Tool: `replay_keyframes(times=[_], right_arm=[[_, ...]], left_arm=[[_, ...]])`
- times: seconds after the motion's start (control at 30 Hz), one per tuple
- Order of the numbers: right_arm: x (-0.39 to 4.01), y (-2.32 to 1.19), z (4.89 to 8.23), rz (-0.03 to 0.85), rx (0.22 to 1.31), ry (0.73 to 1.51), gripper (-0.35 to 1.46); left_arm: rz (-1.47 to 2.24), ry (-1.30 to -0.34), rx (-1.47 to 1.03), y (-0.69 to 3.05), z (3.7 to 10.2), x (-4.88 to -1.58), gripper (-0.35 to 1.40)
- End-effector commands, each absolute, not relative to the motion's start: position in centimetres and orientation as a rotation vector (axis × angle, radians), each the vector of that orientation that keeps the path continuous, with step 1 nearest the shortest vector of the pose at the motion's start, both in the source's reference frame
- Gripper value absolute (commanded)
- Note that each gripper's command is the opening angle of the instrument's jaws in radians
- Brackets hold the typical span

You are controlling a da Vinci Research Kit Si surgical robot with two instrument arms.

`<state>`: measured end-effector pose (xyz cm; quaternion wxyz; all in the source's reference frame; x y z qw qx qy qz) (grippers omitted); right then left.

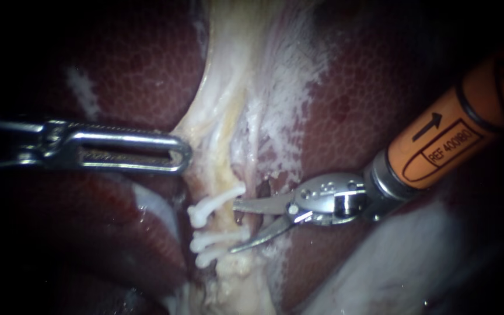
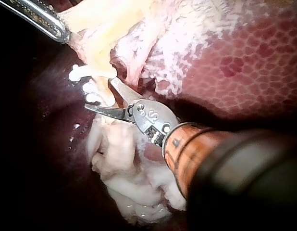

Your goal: Go to the cutting position left tube

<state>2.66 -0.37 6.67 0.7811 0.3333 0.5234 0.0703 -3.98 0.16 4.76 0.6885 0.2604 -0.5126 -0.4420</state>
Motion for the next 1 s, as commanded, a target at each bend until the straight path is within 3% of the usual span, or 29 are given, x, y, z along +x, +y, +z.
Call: replay_keyframes(times=[0.03, 0.67, 1.0], right_arm=[[2.66, -0.37, 6.65, 0.146, 0.723, 1.133, 1.17], [2.95, -0.41, 6.55, 0.106, 0.766, 1.167, 1.10], [3.06, -0.36, 6.63, 0.165, 0.798, 1.162, 0.93]], left_arm=[[-0.988, -1.148, 0.583, 0.16, 4.79, -3.98, -0.35], [-0.988, -1.148, 0.577, 0.16, 4.89, -3.98, -0.35], [-0.988, -1.148, 0.574, 0.14, 4.93, -4.01, -0.35]])
